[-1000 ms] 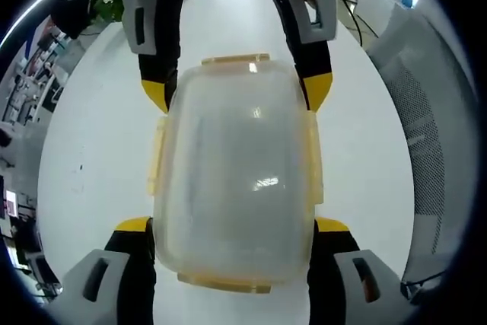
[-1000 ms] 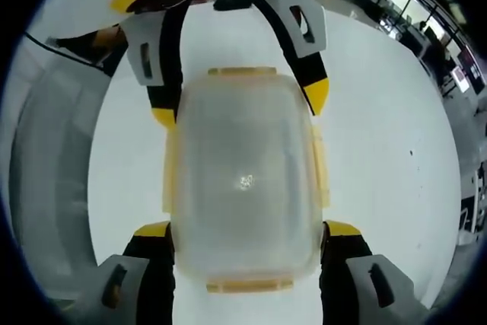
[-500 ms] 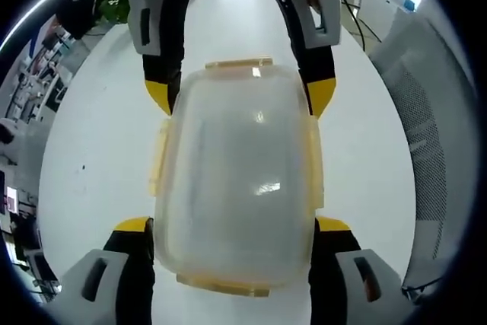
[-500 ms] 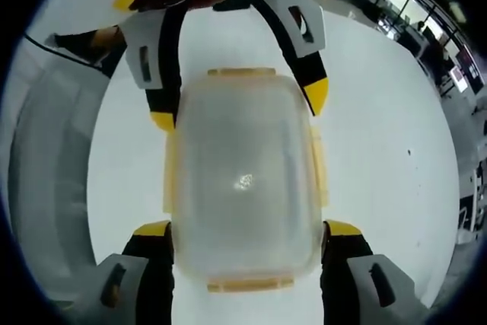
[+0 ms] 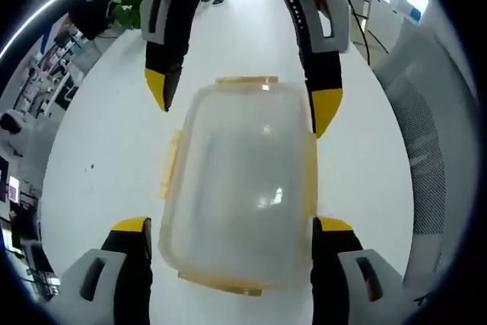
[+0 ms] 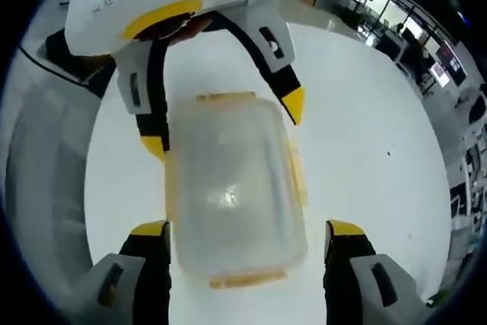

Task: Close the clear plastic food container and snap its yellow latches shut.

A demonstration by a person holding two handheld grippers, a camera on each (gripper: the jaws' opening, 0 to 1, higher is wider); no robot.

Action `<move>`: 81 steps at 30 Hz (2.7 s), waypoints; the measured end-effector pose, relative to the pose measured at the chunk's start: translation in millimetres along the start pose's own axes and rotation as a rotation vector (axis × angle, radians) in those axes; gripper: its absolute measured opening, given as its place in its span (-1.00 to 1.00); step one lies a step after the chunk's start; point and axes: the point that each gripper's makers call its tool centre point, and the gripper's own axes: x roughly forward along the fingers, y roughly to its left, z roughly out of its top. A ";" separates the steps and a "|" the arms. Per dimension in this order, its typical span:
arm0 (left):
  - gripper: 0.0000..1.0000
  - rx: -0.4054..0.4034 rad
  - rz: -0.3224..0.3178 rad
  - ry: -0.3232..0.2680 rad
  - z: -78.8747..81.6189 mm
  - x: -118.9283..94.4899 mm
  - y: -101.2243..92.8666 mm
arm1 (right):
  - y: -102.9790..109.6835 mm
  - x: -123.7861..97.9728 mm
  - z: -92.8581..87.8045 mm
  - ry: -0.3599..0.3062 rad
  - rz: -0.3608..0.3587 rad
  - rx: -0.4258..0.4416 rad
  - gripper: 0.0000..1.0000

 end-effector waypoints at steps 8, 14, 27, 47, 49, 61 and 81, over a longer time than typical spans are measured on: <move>0.75 -0.028 0.011 -0.019 2.0 -8.4 -0.9 | 10.6 -2.5 -7.4 0.022 0.015 -0.015 0.64; 0.77 -0.067 0.033 -0.043 -0.3 -20.6 0.6 | 14.7 -8.8 -7.8 -0.013 0.011 0.025 0.64; 0.78 -0.217 0.090 -0.127 -16.4 -41.6 -1.3 | 25.1 -15.5 -6.8 -0.070 -0.018 0.118 0.64; 0.78 -0.363 0.192 -0.230 -24.7 -62.3 -15.9 | 18.3 -39.7 -9.7 -0.227 -0.158 0.301 0.62; 0.77 -0.381 0.211 -0.244 -24.8 -65.7 -15.3 | 17.1 -42.8 -10.5 -0.244 -0.178 0.321 0.62; 0.75 -0.477 0.275 -0.339 -27.6 -79.7 -20.7 | 13.3 -59.7 -23.2 -0.328 -0.281 0.419 0.60; 0.84 -0.575 0.321 -0.452 -35.4 -93.7 -54.8 | 38.5 -75.1 -32.8 -0.477 -0.371 0.452 0.61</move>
